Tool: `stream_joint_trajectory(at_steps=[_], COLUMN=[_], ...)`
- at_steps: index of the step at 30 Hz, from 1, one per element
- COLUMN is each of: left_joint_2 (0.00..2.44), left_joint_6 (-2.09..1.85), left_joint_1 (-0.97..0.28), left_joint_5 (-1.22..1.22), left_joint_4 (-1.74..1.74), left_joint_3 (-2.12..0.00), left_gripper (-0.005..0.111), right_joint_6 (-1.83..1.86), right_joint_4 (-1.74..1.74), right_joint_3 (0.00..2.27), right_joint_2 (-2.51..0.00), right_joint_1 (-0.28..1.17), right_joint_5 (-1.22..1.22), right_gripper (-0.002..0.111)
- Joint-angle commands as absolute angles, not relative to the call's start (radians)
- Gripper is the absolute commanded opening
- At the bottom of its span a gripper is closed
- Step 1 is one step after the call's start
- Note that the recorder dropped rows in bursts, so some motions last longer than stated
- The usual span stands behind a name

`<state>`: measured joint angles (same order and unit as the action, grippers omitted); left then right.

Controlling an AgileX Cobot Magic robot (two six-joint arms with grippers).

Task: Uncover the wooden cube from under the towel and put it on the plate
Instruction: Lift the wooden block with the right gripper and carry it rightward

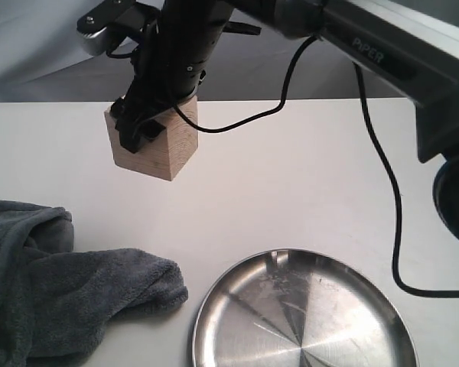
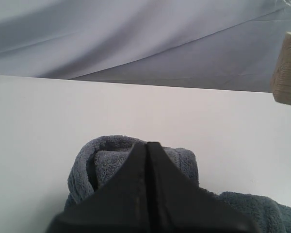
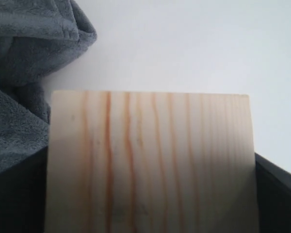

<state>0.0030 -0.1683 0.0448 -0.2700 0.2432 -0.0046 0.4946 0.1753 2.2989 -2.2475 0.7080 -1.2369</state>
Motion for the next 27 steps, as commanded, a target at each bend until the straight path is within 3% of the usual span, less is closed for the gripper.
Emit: stream_joint_trajectory(at_steps=[1,10,27], left_joint_2=[0.000,0.000,0.000], left_joint_6=[-0.158,-0.158,-0.158], left_joint_1=[0.037,0.037,0.037], left_joint_5=[-0.262,-0.262,-0.262], left_joint_4=[0.248,0.248,0.248], left_joint_3=[0.000,0.000,0.000], left_gripper=[0.000,0.000,0.000], right_joint_6=[0.460,0.448,0.448], right_joint_4=[0.166,0.119,0.105], right_joint_3=[2.300,2.184,1.636], right_joint_2=[-2.198,-2.114,-1.794], right_joint_1=[0.698,0.696,0.696], right_joint_5=[-1.221,-1.221,-1.033], right_gripper=[0.016,0.016,0.016])
